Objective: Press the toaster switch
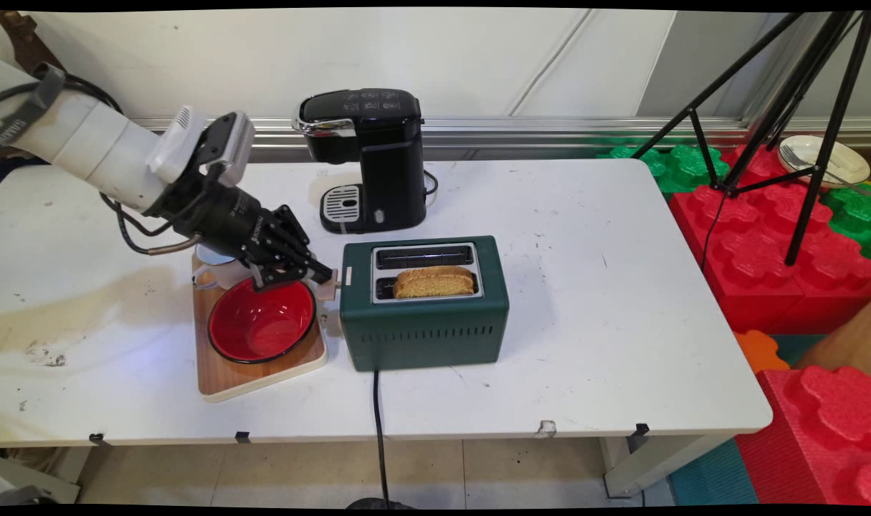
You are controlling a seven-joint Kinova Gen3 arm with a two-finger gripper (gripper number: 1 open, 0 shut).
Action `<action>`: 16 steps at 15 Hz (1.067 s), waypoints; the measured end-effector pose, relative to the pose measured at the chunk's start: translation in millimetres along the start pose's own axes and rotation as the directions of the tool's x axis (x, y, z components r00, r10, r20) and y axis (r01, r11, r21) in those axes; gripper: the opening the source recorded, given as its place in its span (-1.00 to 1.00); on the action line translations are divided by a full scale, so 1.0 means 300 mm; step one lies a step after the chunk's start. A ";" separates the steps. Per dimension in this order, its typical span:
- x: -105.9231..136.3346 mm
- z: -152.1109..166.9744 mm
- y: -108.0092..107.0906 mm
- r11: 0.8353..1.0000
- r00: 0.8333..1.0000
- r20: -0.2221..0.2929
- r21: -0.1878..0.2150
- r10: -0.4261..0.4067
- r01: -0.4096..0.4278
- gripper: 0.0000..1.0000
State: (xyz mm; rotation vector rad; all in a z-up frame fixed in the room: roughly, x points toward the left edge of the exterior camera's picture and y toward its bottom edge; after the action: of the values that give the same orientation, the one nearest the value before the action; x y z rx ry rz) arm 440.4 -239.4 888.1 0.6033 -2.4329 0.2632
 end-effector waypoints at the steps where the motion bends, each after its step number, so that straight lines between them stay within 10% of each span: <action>1: 0.001 0.008 -0.001 1.000 1.000 0.001 -0.002 -0.001 0.001 -1.00; 16: -0.045 0.111 -0.001 0.999 0.999 0.047 -0.029 -0.015 0.016 -1.00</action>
State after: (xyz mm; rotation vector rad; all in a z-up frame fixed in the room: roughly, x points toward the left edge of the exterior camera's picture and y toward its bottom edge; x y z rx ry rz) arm 432.9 -245.6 853.6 0.6216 -2.4717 0.2083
